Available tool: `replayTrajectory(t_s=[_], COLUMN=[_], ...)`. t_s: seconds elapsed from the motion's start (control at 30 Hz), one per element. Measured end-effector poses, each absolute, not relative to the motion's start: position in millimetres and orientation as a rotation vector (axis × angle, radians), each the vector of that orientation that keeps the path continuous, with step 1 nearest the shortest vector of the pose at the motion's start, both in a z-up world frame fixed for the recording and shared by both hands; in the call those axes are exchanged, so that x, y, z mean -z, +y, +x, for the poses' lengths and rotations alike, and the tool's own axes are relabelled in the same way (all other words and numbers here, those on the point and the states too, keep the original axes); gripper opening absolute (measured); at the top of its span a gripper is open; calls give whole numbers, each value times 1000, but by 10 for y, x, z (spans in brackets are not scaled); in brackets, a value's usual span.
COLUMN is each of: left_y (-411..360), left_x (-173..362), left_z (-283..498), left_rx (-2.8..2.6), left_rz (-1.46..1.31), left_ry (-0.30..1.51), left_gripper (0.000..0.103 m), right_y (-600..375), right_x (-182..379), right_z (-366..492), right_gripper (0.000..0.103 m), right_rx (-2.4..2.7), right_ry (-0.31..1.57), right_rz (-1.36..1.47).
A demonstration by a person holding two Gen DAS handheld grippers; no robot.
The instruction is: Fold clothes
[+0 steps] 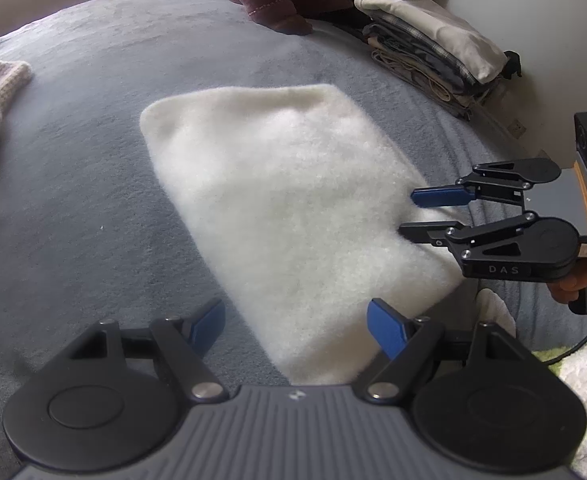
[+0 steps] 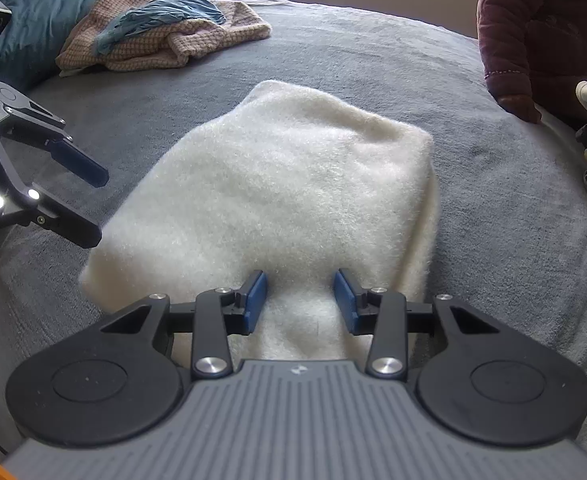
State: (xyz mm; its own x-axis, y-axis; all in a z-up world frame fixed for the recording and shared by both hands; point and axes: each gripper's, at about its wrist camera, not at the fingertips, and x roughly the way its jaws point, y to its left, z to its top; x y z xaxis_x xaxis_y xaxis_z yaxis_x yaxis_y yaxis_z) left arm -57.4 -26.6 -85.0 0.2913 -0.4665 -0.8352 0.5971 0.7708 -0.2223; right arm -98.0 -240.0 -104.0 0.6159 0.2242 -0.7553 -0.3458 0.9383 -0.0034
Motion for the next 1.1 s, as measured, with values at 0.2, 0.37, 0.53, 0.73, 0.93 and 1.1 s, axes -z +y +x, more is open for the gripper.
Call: replayTrajectory(t_s=[0.2,0.37,0.53,0.73,0.93,1.1], left_y=[-263,-367,-549,-763,-742,-736], left_x=[886,898,716,680,827,819], left_z=[-534,-482,-364,-153,-165,-107], left_rx=[639,551,493,431,399,405], left_rz=[137,169,236,272,222,250], left_ry=[1046,974,825,807,869,860], left_gripper=[80,80,80,80,80,80], right_y=[-2353,-2144,-2163,-2238,-2244,-2274], right_x=[959,814,728,492,630,795], right_z=[-1002,-1019,-860,-609,-397,-188], right_gripper=[41,41,38,36,33,22], right_rx=[-285,-252,-213,-199,-228,-212], right_ry=[803,683,655,612,689,796], right_rz=[-169,-347,-352,-273,-198,-170])
